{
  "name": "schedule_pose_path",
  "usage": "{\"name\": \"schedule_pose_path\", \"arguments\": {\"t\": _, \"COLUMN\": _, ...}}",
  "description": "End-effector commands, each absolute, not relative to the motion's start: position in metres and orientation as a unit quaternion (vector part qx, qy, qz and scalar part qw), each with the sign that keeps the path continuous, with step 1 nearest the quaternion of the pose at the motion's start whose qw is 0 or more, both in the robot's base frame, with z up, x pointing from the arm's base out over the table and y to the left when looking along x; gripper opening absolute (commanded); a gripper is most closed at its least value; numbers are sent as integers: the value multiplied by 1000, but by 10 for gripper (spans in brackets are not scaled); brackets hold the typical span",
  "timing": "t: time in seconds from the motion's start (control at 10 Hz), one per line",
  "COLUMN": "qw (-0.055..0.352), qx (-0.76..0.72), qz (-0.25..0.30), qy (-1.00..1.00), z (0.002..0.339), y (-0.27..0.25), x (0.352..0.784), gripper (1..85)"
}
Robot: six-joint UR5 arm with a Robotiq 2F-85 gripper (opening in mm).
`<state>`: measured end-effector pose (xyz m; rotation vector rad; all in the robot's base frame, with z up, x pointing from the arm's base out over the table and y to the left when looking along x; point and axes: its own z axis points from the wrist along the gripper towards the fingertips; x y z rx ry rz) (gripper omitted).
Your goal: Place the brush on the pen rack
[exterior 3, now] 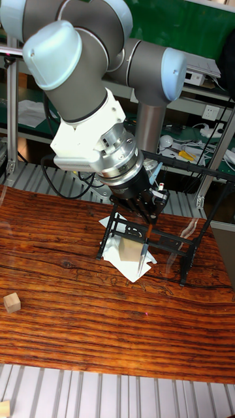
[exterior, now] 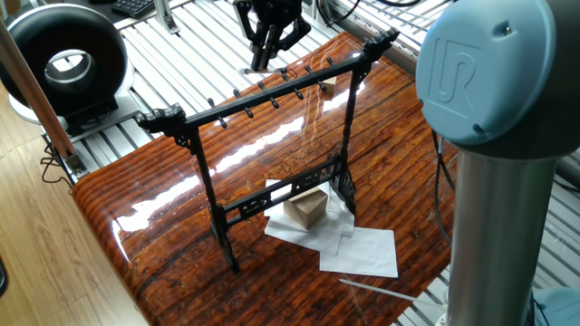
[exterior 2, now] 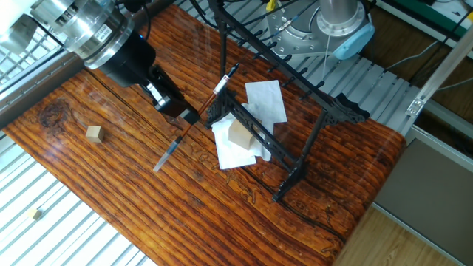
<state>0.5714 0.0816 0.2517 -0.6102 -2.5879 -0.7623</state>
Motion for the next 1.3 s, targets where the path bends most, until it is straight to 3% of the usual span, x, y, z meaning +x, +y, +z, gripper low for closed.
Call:
{"name": "schedule_pose_path", "arguments": {"t": 0.0, "qw": 181, "qx": -207, "qz": -289, "qy": -917, "z": 258, "y": 88, "x": 575, "gripper": 10}}
{"name": "schedule_pose_path", "arguments": {"t": 1.2, "qw": 200, "qx": -196, "qz": -318, "qy": -906, "z": 271, "y": 101, "x": 568, "gripper": 10}}
